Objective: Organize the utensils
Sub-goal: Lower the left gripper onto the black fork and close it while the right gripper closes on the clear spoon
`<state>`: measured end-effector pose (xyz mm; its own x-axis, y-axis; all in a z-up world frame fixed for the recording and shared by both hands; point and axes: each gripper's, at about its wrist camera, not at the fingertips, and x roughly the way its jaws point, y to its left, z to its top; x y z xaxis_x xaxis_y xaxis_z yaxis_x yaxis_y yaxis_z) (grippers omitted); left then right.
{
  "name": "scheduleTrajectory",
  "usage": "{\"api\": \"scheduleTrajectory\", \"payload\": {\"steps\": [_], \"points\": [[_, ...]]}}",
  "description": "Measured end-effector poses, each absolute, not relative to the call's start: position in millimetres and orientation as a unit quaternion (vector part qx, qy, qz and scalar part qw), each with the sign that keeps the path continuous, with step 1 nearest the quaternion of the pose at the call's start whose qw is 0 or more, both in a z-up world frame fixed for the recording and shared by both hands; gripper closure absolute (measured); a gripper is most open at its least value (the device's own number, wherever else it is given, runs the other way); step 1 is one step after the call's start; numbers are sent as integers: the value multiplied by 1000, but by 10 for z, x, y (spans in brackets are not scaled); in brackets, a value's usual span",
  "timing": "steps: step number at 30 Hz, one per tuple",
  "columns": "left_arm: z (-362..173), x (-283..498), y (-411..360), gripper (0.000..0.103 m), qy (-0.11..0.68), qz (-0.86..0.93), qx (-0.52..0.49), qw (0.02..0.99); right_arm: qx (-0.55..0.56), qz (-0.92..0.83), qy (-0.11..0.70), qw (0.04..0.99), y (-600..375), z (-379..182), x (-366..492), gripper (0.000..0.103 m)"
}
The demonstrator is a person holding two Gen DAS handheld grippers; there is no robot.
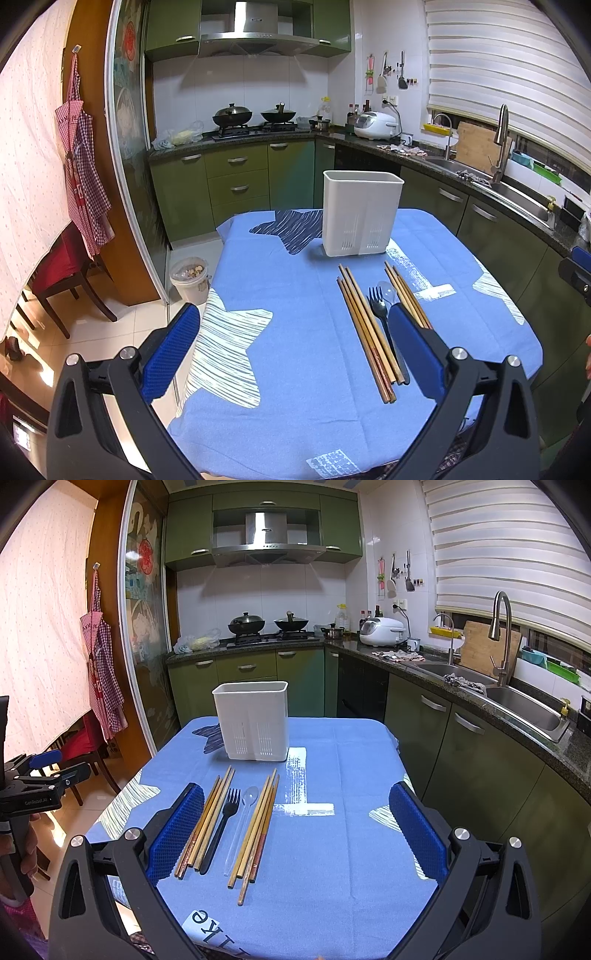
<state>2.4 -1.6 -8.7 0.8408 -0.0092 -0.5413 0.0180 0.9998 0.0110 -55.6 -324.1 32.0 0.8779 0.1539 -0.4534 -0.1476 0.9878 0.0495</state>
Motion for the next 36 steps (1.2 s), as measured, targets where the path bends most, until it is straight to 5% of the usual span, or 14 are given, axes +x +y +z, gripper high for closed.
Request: {"api": "scheduleTrajectory", "payload": {"steps": [14, 28, 30, 34, 36], "points": [[-309, 302, 15, 6, 326, -3, 9, 945, -2, 80, 263, 961, -3224, 133, -278, 4], [-774, 1370, -590, 9, 473, -55, 14, 879, 31, 111, 428, 896, -3410, -316, 1015, 4], [-835, 1456, -755, 28, 489, -66, 21, 869, 35, 108, 440, 891, -3450, -372, 1110, 4], [-950, 1591, -955, 47, 521, -85, 10, 849, 39, 105, 446, 888, -3504, -407, 1222, 4], [-1008, 1627, -1022, 69, 538, -90, 1, 838, 39, 106, 446, 888, -3526, -406, 1264, 4]]}}
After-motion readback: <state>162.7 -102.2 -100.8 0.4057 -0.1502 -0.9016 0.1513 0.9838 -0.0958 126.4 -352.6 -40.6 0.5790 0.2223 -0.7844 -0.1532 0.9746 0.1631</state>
